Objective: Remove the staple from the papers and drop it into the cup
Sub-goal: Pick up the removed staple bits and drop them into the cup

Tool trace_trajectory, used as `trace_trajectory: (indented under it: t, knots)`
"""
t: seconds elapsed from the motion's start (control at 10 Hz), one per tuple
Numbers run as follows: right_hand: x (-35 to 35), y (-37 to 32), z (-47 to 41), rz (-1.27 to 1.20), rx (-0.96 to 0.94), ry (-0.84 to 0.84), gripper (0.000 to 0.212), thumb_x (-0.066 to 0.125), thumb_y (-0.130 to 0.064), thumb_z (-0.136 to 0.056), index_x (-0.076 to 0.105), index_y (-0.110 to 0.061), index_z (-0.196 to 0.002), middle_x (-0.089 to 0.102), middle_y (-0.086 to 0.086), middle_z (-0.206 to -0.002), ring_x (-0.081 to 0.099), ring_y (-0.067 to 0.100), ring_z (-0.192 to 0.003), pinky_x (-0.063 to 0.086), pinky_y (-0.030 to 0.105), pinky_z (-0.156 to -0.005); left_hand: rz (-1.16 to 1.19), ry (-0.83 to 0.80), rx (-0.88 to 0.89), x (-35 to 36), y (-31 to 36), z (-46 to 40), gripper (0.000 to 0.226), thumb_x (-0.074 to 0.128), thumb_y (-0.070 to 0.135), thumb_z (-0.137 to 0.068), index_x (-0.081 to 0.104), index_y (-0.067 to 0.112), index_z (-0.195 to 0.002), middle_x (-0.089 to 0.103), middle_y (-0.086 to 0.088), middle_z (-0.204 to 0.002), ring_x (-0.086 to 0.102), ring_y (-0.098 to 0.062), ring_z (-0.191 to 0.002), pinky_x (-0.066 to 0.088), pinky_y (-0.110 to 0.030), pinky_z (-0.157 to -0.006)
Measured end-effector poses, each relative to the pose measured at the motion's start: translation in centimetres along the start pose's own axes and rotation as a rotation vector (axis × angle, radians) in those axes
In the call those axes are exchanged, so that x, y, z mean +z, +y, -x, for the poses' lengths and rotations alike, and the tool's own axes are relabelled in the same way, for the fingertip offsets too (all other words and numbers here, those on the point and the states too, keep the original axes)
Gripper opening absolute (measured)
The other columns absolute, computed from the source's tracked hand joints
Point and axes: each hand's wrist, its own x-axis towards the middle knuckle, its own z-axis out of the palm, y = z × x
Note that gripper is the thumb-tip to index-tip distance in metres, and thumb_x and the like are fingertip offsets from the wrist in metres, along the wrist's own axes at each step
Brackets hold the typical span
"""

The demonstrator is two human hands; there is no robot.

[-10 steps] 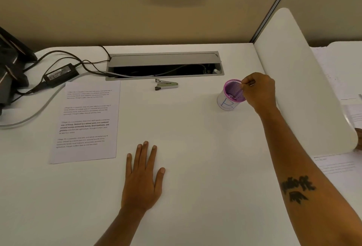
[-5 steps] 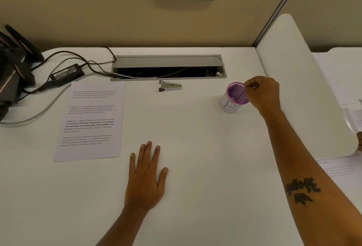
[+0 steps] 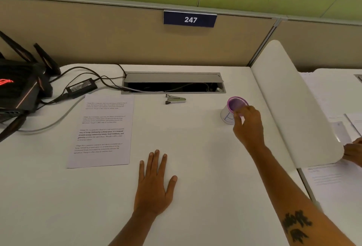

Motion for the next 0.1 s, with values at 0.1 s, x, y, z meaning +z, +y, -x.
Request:
trace_trajectory:
  t: [0.1]
  knots:
    - [0.89,-2.08,3.75,-0.018,-0.054,-0.045,0.034,0.077,-0.013,-0.093,0.069,-0.008,-0.126,0.067,0.014,-0.136,0.06,0.034,-0.127,0.056,0.045,-0.104,0.124,0.003,0.035,-0.57,-0.22,0.33,0.079,0.031,0.064,-0.108,0.011,0.024,-0.173,-0.003,0.004,-0.183,-0.005,-0.018,-0.17,-0.002,-0.05,-0.137]
